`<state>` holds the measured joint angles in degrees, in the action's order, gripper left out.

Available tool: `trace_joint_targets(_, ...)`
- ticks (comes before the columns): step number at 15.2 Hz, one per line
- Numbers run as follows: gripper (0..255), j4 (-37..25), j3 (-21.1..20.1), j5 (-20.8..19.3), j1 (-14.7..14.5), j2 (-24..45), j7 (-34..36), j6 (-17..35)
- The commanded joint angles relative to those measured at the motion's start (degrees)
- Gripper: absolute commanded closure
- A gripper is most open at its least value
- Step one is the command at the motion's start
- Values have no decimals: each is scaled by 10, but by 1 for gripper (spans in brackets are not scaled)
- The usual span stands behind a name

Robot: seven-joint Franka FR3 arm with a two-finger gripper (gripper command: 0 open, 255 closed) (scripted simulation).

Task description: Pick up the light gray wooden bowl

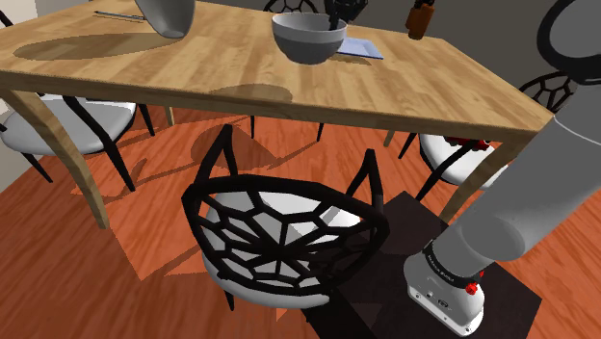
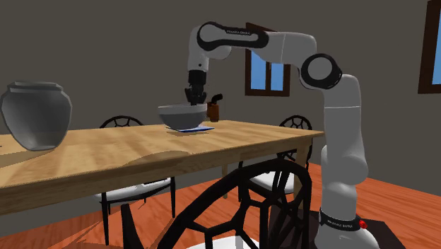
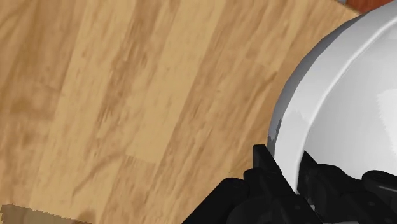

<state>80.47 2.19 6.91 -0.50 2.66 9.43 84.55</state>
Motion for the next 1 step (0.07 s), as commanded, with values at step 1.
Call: trace_joint_targets(1,255,-6,0,0,0,2,2,-5)
